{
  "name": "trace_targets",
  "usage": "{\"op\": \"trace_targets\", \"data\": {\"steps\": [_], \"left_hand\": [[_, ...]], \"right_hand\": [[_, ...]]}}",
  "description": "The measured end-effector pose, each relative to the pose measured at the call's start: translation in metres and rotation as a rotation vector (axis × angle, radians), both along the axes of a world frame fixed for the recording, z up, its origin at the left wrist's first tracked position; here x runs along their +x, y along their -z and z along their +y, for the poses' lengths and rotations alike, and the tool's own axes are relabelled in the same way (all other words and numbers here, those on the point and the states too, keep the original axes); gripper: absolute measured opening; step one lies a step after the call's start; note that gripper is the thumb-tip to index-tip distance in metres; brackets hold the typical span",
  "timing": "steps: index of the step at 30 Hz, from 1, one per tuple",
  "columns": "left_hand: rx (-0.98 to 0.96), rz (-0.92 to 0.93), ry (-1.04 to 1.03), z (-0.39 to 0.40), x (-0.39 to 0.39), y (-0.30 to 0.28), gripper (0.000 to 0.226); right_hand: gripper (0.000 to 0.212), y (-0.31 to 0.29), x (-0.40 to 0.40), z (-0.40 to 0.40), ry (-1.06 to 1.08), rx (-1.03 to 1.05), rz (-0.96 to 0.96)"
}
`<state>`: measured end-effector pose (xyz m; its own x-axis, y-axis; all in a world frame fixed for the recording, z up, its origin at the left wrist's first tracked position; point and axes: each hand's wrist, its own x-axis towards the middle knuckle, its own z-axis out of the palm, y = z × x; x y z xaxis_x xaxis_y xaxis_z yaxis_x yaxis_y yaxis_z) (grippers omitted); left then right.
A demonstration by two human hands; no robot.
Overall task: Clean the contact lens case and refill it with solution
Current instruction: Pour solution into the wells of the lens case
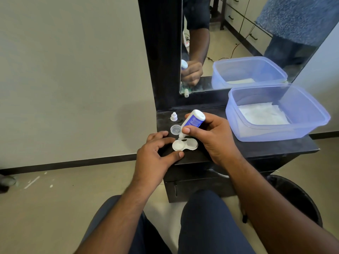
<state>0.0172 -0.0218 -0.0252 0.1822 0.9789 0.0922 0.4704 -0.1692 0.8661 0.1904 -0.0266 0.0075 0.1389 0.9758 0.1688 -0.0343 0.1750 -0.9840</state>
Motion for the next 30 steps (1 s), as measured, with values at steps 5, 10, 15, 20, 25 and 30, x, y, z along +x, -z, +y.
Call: {"op": "trace_targets", "data": {"steps": [5,10,15,20,25,30], "left_hand": [[-0.01,-0.026,0.015,-0.0005,-0.001,-0.0019,0.037],[-0.019,-0.053,0.016,-0.002,-0.0009,-0.0022,0.035],[-0.029,-0.062,0.014,-0.003,-0.0006,-0.0029,0.035],[-0.038,-0.075,0.007,-0.0036,-0.0002,-0.0036,0.035],[-0.037,-0.039,0.009,-0.0027,-0.0013,-0.0057,0.036],[-0.035,-0.034,0.005,-0.0033,-0.0005,-0.0054,0.037]], "right_hand": [[0.026,-0.0018,-0.0012,0.0001,0.009,0.0,-0.046],[0.024,-0.0005,-0.0026,-0.0004,0.016,-0.006,-0.074],[0.015,-0.0017,-0.0061,-0.0007,-0.02,-0.005,-0.072],[0.013,-0.0022,-0.0061,-0.0015,-0.02,-0.008,-0.069],[0.012,-0.0013,-0.0067,-0.0013,-0.012,-0.014,-0.063],[0.013,-0.001,-0.0061,-0.0019,-0.022,-0.017,-0.077]]}}
